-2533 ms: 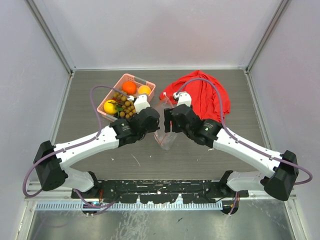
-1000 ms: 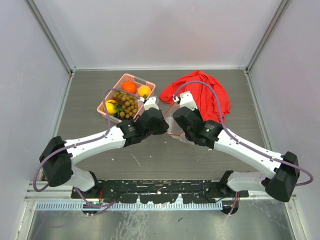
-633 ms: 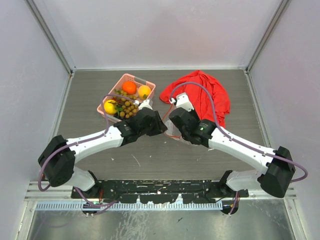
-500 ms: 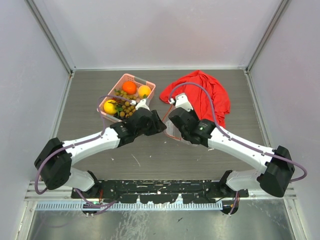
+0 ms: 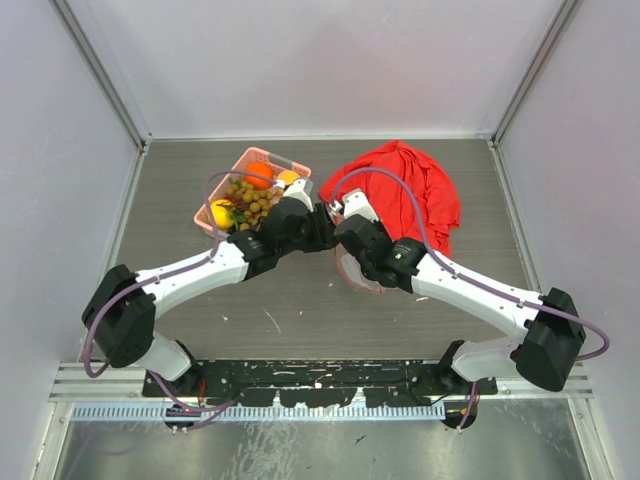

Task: Place the food in the zip-top bag and seal the zipper
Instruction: Open the zipper of the food storage bag, then pick up the fake fruit from the bin.

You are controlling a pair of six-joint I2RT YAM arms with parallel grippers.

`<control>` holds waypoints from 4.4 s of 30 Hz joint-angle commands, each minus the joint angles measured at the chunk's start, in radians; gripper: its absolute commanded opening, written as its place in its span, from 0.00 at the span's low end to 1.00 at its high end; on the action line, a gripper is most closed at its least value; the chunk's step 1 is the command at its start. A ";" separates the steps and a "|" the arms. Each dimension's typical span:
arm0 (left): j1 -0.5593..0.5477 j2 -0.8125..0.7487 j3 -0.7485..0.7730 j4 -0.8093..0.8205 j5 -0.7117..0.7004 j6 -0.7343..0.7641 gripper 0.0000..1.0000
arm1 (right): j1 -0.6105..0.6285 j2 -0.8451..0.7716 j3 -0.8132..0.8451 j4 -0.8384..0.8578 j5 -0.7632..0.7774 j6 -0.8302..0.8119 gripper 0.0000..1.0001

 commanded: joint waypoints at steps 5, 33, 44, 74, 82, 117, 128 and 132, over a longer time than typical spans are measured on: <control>0.018 0.063 0.068 0.021 0.019 0.030 0.25 | -0.001 -0.014 0.013 0.041 -0.019 -0.004 0.01; 0.020 0.028 0.049 -0.181 -0.012 0.028 0.00 | -0.004 -0.128 -0.055 -0.009 0.110 0.120 0.01; 0.017 -0.010 0.042 -0.183 0.028 0.031 0.08 | -0.023 -0.190 -0.122 0.096 0.093 0.128 0.01; 0.382 -0.042 0.273 -0.479 0.021 0.293 0.86 | -0.023 -0.151 -0.146 0.126 0.117 0.065 0.01; 0.447 0.258 0.527 -0.538 0.093 0.272 0.96 | -0.023 -0.131 -0.154 0.148 0.091 0.067 0.01; 0.512 0.868 1.036 -0.535 0.204 0.412 1.00 | -0.023 -0.093 -0.169 0.141 0.059 0.078 0.01; 0.516 0.794 0.921 -0.436 0.213 0.425 0.83 | -0.023 -0.064 -0.151 0.131 0.043 0.084 0.01; 0.515 0.720 0.849 -0.369 0.221 0.414 0.74 | -0.023 -0.067 -0.144 0.127 0.043 0.086 0.01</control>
